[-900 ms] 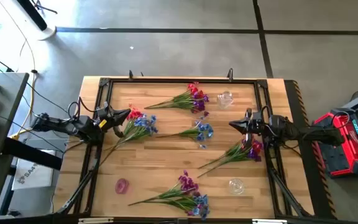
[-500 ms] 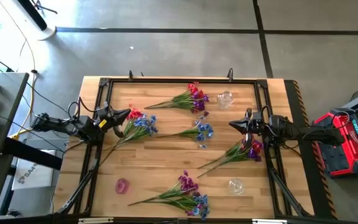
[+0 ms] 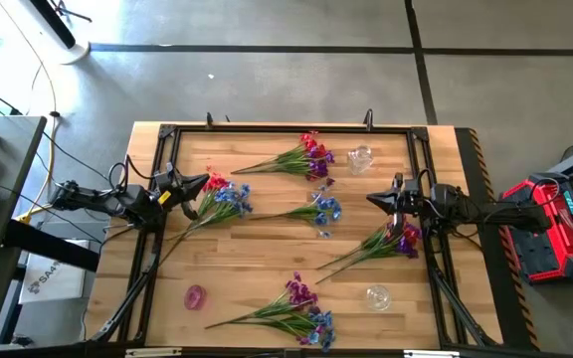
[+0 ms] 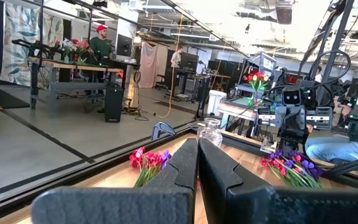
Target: Sort flowers into vase by color
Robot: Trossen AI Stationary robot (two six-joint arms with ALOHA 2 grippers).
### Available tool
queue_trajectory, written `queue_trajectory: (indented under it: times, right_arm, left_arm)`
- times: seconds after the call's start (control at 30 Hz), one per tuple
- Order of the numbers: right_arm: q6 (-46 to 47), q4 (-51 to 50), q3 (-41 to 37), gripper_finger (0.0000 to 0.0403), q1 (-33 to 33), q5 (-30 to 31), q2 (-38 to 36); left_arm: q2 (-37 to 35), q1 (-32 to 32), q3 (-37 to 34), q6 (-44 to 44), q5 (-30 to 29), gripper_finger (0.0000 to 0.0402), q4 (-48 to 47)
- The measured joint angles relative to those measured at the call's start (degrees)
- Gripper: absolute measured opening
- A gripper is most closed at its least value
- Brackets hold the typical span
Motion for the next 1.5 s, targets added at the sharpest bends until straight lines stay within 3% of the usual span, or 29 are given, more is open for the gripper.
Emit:
queue_trajectory:
  times: [1.4,1.5]
  right_arm:
    - [0.0,0.0,0.0,0.0,0.0,0.0,0.0]
    - [0.0,0.5,0.0,0.0,0.0,3.1,0.0]
  left_arm:
    - [0.0,0.0,0.0,0.0,0.0,0.0,0.2]
    - [0.0,0.0,0.0,0.0,-0.3,0.0,0.7]
